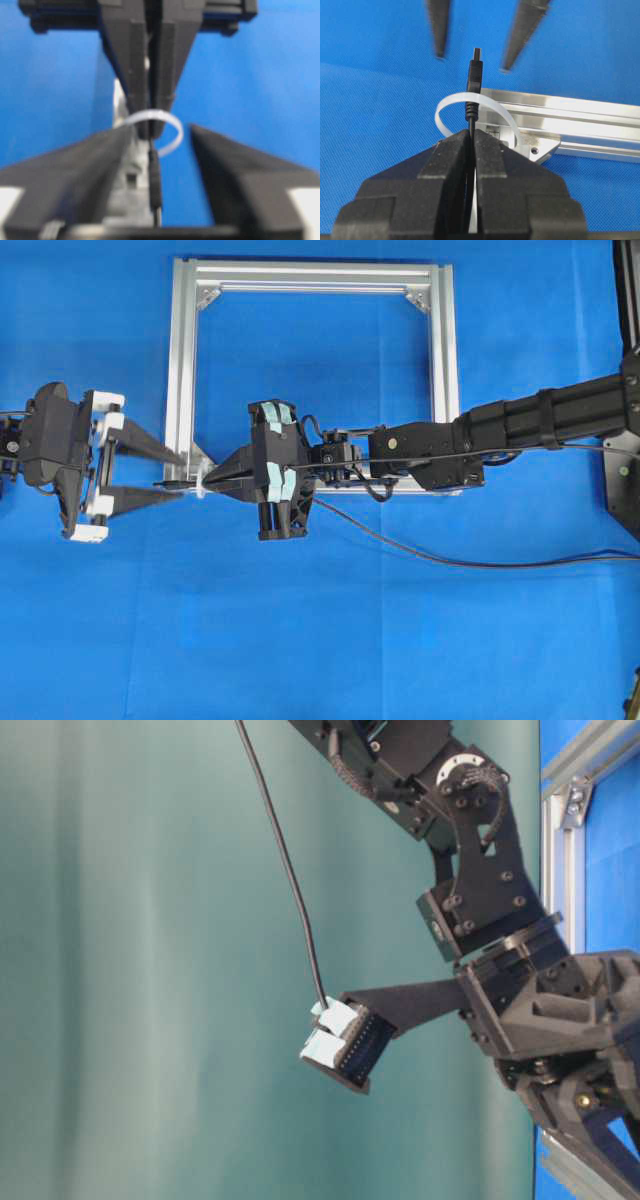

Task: Insert the wire through the string loop located on the left side.
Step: 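Move the open left gripper toward the plug emerging from the loop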

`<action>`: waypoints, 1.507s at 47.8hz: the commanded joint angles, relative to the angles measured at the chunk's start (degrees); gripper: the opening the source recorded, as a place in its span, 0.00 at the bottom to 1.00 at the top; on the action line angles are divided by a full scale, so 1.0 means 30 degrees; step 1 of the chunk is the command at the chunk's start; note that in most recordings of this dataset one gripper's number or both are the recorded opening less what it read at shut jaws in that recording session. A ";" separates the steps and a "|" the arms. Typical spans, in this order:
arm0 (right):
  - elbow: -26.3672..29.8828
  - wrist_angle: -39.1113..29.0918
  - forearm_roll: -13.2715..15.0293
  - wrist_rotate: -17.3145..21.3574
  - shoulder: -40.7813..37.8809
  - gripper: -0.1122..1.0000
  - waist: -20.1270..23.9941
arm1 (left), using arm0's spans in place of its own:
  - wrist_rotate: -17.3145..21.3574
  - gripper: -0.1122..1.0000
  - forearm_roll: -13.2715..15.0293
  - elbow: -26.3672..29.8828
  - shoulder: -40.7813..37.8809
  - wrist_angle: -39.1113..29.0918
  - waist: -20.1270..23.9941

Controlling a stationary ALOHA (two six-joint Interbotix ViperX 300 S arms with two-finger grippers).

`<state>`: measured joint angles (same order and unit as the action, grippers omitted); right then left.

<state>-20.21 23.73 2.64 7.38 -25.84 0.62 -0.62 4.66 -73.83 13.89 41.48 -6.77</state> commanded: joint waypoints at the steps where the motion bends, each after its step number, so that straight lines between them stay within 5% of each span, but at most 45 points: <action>1: 0.0439 0.0146 0.0000 0.0029 0.0410 0.01 -0.0029 | -0.0029 0.63 -0.0029 0.0264 0.0234 -0.0059 -0.0059; 6: 0.0439 0.0146 0.0000 0.0029 0.0439 0.01 -0.0029 | -0.0029 0.88 -0.0029 0.0322 0.0264 -0.0527 -0.0059; 9: 0.0439 0.0146 0.0000 0.0029 0.0410 0.01 -0.0029 | -0.0059 0.93 -0.0059 0.0352 0.0293 -0.0820 -0.0059; 72: 0.0439 0.0381 0.0000 0.0029 0.0410 0.01 -0.0029 | 0.0029 0.91 -0.0059 0.0586 -0.1318 -0.2227 -0.0029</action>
<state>-20.21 24.52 2.64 7.38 -25.84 0.62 -0.62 4.66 -72.60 9.32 34.63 -6.77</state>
